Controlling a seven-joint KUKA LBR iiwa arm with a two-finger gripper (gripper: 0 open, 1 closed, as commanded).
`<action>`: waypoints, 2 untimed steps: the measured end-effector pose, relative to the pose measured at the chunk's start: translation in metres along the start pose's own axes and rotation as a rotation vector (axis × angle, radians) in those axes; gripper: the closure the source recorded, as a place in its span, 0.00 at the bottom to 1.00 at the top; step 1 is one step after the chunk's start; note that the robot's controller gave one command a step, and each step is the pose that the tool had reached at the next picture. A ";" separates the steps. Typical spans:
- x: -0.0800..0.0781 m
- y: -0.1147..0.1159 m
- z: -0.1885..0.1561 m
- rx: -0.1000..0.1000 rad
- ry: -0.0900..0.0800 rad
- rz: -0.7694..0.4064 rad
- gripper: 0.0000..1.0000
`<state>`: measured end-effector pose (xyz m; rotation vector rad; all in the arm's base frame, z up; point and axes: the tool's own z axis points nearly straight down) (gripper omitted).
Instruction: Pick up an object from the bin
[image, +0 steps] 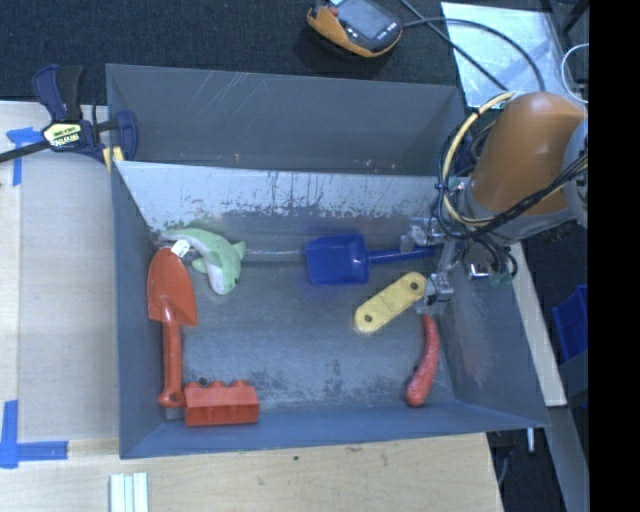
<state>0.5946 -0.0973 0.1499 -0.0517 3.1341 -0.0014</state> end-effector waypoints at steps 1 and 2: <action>-0.015 0.001 0.041 0.000 0.001 -0.397 0.00; -0.015 -0.005 0.079 0.000 -0.006 -0.336 0.00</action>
Offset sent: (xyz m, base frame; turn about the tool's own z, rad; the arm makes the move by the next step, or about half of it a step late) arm 0.0142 -0.0043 -0.0799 -0.3366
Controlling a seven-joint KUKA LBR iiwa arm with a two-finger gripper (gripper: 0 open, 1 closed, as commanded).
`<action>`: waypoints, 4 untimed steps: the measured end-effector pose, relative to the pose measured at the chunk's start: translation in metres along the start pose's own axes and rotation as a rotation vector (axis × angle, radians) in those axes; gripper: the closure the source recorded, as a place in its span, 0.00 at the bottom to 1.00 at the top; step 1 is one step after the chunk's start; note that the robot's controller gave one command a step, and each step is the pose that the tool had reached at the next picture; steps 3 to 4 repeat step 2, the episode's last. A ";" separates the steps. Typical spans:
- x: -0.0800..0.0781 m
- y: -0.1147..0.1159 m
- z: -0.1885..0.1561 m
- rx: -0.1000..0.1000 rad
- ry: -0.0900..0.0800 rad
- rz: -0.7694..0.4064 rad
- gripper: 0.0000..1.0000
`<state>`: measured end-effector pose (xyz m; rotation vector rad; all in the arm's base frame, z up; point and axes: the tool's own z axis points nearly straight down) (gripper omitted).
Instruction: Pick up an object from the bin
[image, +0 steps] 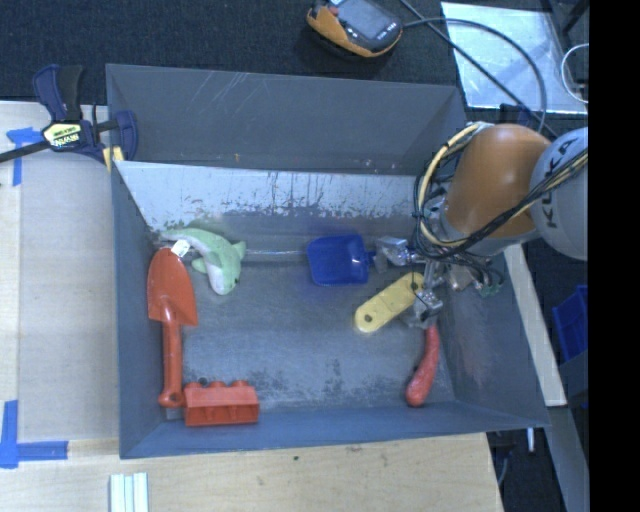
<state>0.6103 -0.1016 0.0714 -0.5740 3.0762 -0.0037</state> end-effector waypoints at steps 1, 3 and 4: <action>-0.007 -0.004 -0.002 0.004 -0.005 -0.347 1.00; -0.007 -0.004 -0.002 0.004 -0.005 -0.347 1.00; -0.007 -0.004 -0.002 0.004 -0.005 -0.347 1.00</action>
Offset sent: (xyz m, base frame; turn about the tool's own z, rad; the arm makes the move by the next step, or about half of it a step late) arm 0.0000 0.0000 0.0000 0.0000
